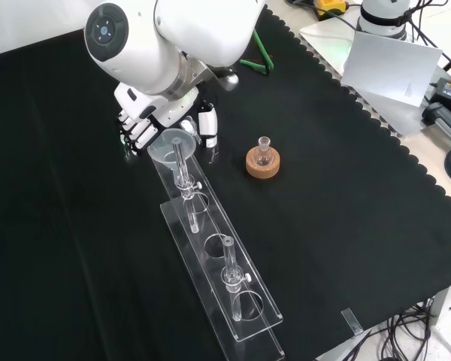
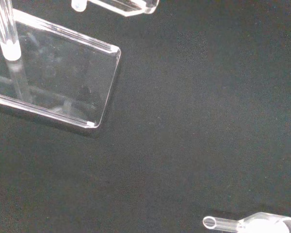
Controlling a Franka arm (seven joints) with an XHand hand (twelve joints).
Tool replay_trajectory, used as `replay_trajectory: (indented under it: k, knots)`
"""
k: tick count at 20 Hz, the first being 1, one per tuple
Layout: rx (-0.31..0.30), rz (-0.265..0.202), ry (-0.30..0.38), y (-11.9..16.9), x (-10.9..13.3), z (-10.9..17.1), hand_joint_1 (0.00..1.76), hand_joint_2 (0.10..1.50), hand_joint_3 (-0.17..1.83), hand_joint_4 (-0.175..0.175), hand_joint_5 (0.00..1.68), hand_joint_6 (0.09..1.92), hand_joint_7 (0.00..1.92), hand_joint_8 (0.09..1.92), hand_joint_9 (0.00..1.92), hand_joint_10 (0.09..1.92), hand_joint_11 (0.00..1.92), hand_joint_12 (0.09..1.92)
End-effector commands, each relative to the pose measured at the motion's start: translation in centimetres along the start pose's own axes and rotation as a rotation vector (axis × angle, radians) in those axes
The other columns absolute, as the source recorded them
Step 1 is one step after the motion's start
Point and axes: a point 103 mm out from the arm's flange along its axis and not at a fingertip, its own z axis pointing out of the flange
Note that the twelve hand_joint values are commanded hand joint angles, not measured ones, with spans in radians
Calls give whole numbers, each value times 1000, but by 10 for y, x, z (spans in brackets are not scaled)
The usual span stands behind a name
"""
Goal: Pick up the funnel from the transparent funnel stand.
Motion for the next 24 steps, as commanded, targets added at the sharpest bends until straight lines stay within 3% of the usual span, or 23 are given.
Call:
replay_trajectory:
  k: [1, 24]
  knots:
    - [-19, 8, 7, 1, 2, -5, 426, 710, 11, -60, 156, 87, 246, 609, 4, 835, 0, 1307]
    - [-41, 20, 23, 11, -1, -4, 465, 740, 19, -45, 318, 87, 458, 580, 128, 853, 0, 1375]
